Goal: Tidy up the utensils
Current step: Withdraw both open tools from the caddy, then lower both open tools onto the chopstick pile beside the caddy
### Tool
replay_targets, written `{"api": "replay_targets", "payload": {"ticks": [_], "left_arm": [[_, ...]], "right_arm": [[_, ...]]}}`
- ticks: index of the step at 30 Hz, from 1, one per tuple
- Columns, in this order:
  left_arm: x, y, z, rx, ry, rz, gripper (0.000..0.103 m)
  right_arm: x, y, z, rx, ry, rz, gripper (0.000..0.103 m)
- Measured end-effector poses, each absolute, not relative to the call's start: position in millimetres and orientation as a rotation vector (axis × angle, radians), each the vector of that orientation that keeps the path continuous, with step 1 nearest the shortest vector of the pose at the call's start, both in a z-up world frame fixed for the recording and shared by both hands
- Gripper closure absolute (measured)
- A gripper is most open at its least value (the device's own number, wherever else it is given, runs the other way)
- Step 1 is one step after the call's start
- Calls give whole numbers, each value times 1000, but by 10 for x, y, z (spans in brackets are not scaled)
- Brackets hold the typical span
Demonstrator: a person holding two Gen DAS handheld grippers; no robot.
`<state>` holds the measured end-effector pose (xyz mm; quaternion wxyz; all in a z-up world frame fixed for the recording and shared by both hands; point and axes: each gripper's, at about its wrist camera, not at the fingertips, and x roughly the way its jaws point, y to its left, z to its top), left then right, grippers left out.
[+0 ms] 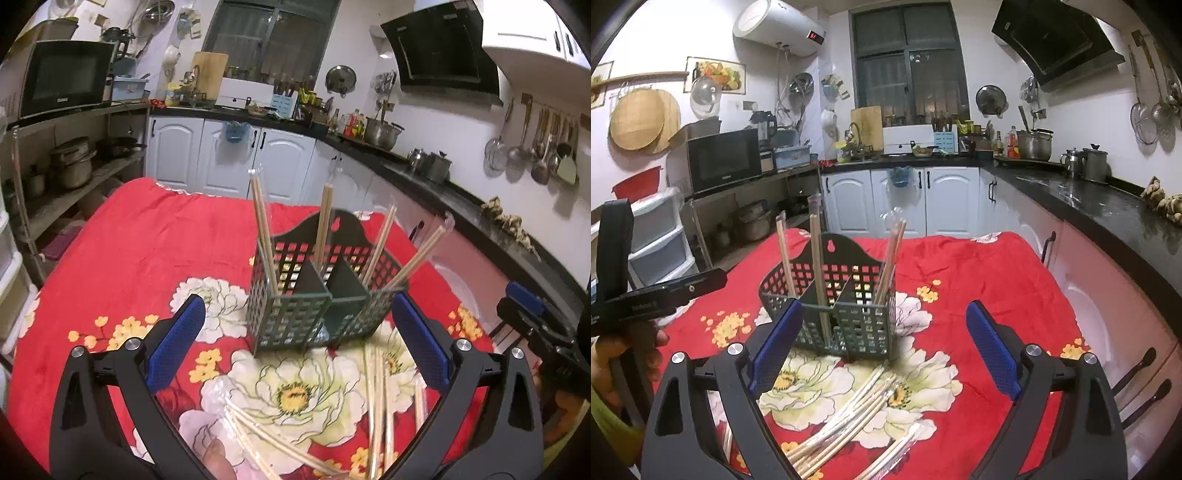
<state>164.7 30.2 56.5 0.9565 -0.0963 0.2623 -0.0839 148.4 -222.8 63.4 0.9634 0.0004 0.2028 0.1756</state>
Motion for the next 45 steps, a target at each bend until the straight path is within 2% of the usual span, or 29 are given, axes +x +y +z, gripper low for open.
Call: {"api": "replay_targets", "payload": {"ticks": [45], "left_arm": [[1484,272,-49,-129,695,-153,10]], "right_arm": [[1468,-2276,12,-36,609,345,16]]}}
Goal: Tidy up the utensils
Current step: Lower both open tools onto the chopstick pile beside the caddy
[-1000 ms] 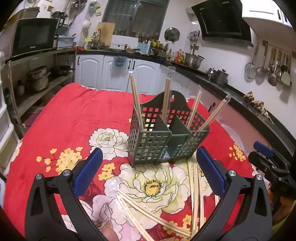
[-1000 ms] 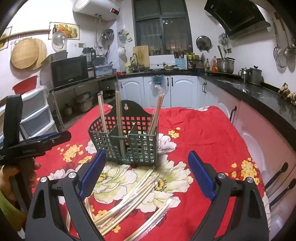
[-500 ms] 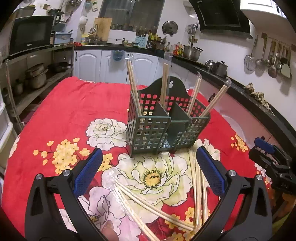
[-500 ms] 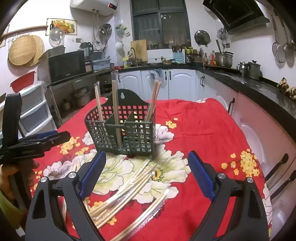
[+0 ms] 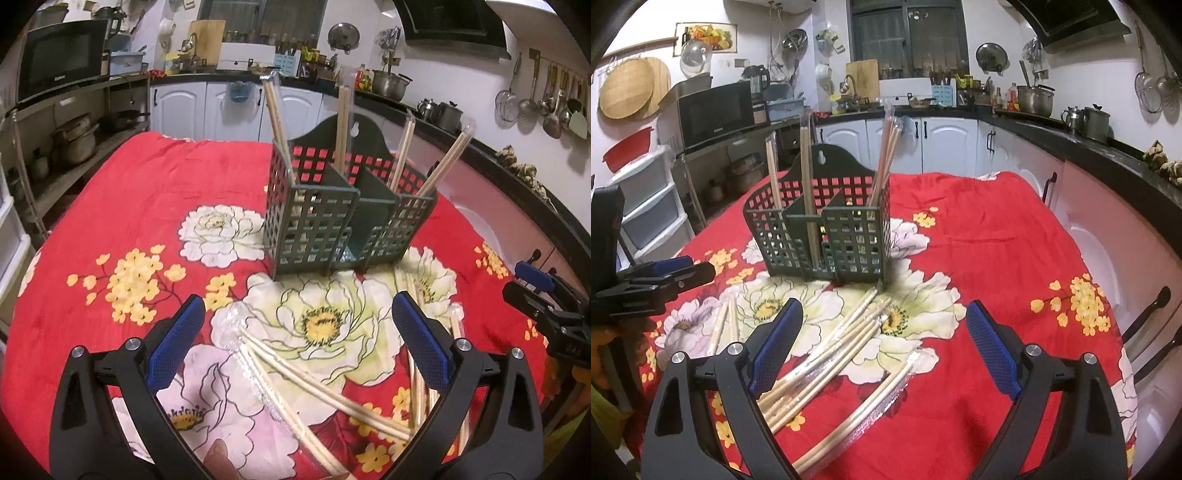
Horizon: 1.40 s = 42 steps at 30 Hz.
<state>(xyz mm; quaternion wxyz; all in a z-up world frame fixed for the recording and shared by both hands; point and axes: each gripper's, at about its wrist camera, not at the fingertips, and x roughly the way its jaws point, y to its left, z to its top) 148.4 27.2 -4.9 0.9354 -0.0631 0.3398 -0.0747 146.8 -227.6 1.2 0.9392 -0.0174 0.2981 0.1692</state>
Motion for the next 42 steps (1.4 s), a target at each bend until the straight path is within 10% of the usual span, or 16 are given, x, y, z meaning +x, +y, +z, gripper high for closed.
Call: {"api": "replay_targets", "payload": {"ticks": [12,31,42], "left_arm": [[1423,293,-347,-146,804,-156,10],[1592,507,-697,-164,930,-95,51],[1670,702,-708,-199,927,-58,66]], "right_arm": [[1637,-2166,-231,-33,718,365,31],[2075,-2084,-415,-21,834,363,38],[2450,-2112,-655,119,962,365,62]]}}
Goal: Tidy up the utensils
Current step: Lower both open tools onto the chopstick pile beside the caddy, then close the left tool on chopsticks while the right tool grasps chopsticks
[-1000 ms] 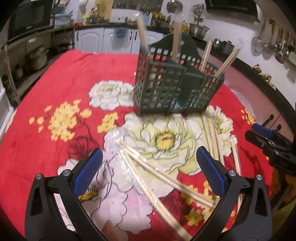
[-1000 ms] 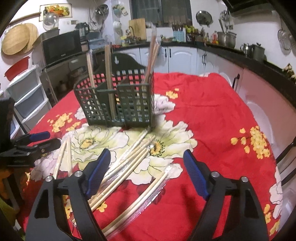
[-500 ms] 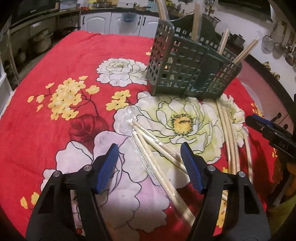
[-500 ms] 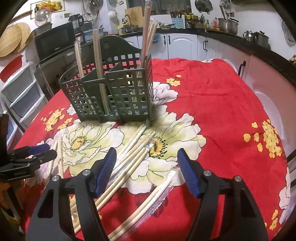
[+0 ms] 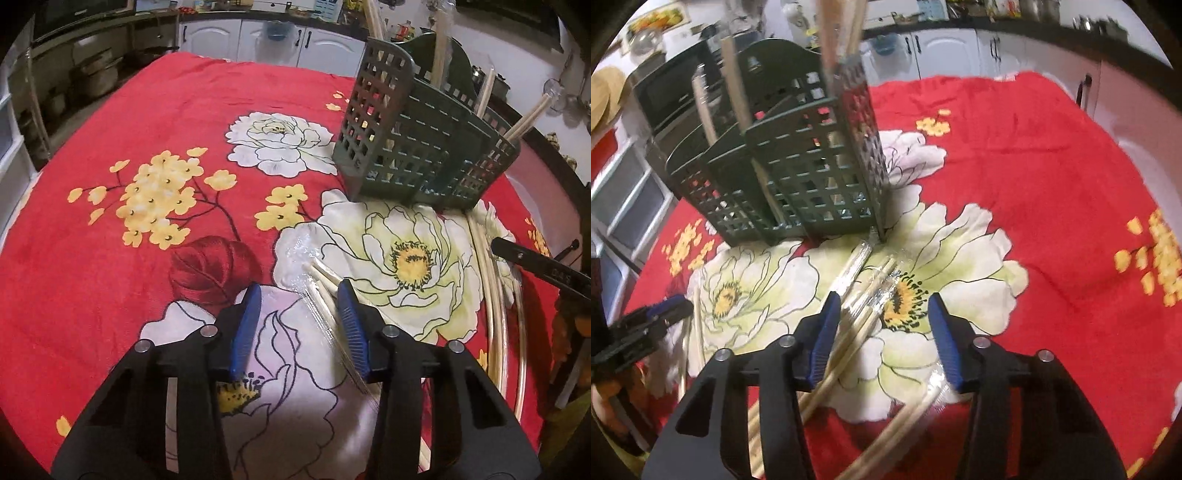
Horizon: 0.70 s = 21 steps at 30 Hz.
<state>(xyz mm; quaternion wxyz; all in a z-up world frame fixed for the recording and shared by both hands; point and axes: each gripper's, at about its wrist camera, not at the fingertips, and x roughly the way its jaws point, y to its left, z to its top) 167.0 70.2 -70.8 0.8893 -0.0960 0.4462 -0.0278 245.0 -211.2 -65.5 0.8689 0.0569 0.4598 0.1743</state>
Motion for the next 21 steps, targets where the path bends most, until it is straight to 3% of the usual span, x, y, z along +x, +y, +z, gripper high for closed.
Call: {"api": "replay_targets", "payload": {"ticks": [7,12,14,18,21], "left_arm": [[1699,721,-711,-211,921,-61,66],[1743,720,-714,-207,920,-60,66],[1758,728,-710,-206,917,-55,71],[1771,779,-726,-199,913,-33,90],[1773,846,-728,-224,914,-37,95]], "right_arm": [[2512,-2196,-722,180,972,369,94],[2448,-2261,-715,186,956,359,97],[2430,-2286,-703,193,950,354,98],[2377,-2339,-610,213,914,362,99],[2330,-2353,-507,215,878,370,100]]}}
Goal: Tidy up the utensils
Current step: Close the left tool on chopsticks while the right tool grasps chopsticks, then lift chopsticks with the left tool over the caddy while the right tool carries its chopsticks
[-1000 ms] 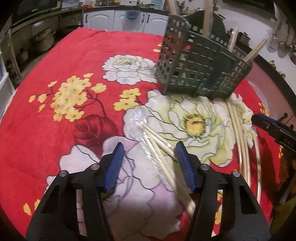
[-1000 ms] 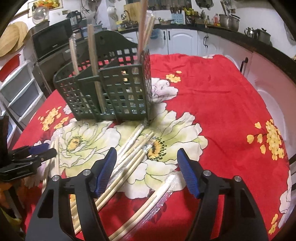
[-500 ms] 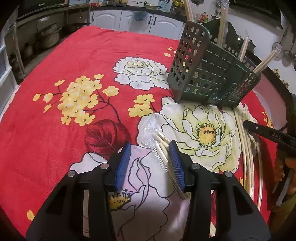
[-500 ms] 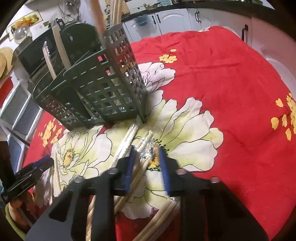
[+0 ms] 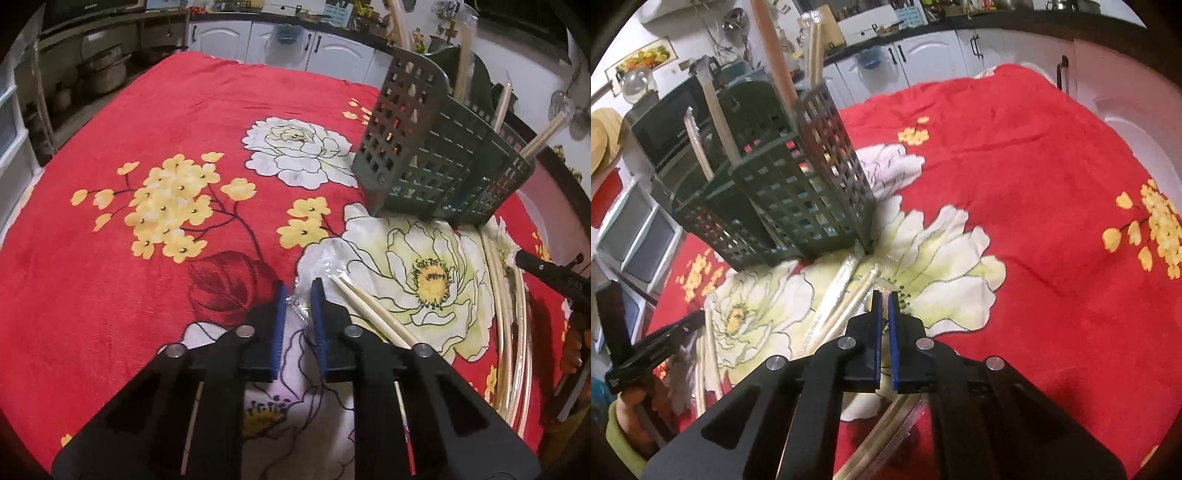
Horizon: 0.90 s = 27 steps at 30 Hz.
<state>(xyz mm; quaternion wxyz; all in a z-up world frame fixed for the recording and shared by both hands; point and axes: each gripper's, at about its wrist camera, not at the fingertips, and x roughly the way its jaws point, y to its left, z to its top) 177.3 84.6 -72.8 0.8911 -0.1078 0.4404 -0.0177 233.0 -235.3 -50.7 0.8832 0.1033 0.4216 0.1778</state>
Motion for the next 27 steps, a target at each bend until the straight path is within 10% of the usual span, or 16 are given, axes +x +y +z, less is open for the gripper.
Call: {"api": "replay_targets", "payload": {"ticks": [27], "left_arm": [[1522,451,93,-181,742,-237,100]], "right_arm": [[1664,-2315,572,141,540,475,101]]}}
